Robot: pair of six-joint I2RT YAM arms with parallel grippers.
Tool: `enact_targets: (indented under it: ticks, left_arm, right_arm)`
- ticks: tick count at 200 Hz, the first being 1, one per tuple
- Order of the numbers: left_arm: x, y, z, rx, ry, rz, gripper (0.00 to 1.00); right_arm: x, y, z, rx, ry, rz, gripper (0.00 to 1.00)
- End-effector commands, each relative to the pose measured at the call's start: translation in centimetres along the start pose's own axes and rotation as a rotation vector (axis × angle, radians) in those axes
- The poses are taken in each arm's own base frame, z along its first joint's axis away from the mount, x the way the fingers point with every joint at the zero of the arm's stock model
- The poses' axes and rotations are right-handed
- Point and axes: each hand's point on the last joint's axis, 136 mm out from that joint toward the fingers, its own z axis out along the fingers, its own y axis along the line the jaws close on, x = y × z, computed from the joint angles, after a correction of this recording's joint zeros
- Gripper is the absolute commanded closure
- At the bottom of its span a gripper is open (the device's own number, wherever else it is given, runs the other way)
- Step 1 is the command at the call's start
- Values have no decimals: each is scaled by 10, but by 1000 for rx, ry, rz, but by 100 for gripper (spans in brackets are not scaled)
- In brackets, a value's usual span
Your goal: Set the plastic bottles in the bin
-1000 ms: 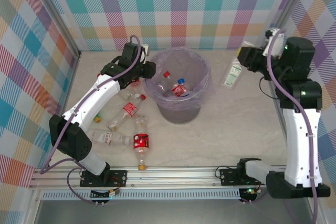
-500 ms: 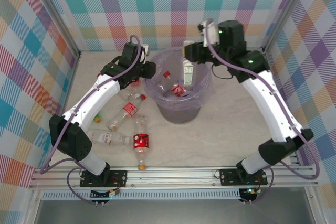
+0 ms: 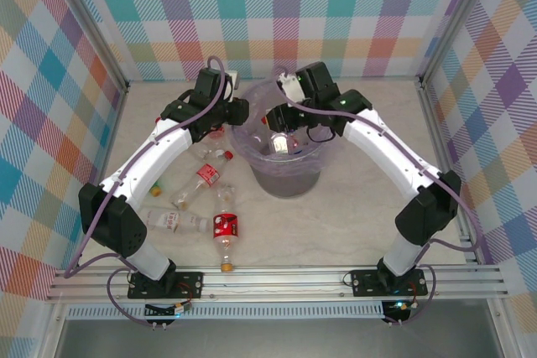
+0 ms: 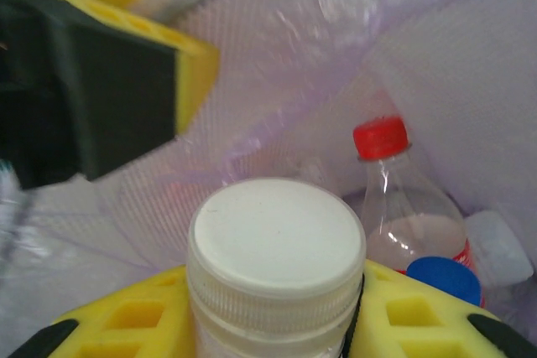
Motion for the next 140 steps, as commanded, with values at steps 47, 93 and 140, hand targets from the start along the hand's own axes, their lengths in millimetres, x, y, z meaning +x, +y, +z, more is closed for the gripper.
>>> enact_targets:
  ticks: [47, 93, 140]
  left_arm:
    - [46, 13, 17, -56, 168, 49, 61]
    - [45, 13, 16, -56, 164, 49, 61]
    - [45, 12, 15, -50, 163, 49, 61]
  right_arm:
    - [22, -10, 33, -6, 39, 61, 50]
    - [26, -16, 33, 22, 37, 82, 36]
    - [14, -14, 14, 46, 0, 71, 25]
